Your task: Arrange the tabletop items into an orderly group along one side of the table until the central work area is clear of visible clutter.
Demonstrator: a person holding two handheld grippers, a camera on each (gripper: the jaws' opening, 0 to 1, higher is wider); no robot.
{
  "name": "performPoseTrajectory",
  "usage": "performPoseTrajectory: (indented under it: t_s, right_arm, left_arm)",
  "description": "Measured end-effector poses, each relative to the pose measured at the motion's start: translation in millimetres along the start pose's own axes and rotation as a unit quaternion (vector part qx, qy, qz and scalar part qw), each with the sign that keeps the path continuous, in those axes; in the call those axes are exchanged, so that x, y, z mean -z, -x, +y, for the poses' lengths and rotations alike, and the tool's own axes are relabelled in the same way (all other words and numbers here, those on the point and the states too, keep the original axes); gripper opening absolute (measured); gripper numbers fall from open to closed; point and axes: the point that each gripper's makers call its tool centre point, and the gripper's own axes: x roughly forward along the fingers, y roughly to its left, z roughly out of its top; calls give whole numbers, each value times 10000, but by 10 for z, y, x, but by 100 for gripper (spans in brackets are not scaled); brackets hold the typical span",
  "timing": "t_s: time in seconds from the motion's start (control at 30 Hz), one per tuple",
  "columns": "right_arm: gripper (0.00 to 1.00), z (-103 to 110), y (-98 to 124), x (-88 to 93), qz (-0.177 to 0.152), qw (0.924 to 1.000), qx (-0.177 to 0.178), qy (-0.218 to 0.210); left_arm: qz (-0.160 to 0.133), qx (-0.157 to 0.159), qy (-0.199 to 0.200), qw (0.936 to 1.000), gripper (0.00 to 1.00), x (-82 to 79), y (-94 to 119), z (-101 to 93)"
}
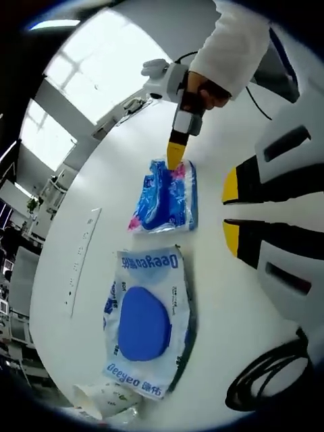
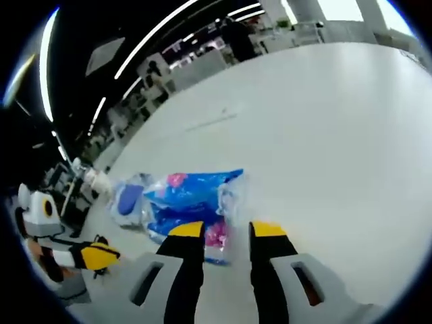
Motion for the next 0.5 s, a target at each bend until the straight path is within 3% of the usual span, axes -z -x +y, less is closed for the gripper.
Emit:
performPoseTrajectory:
  t_s: [0.23,0.5]
  right_arm:
    - [60,84,211,-34,-143,9998,-48,157]
    - [70,193,498,-38,-339,9984,-195,416]
  left_arm:
    - [-225,9,-9,9997,22,20,107,-36]
    - [-493,-196,11,9986,49,38,333,76]
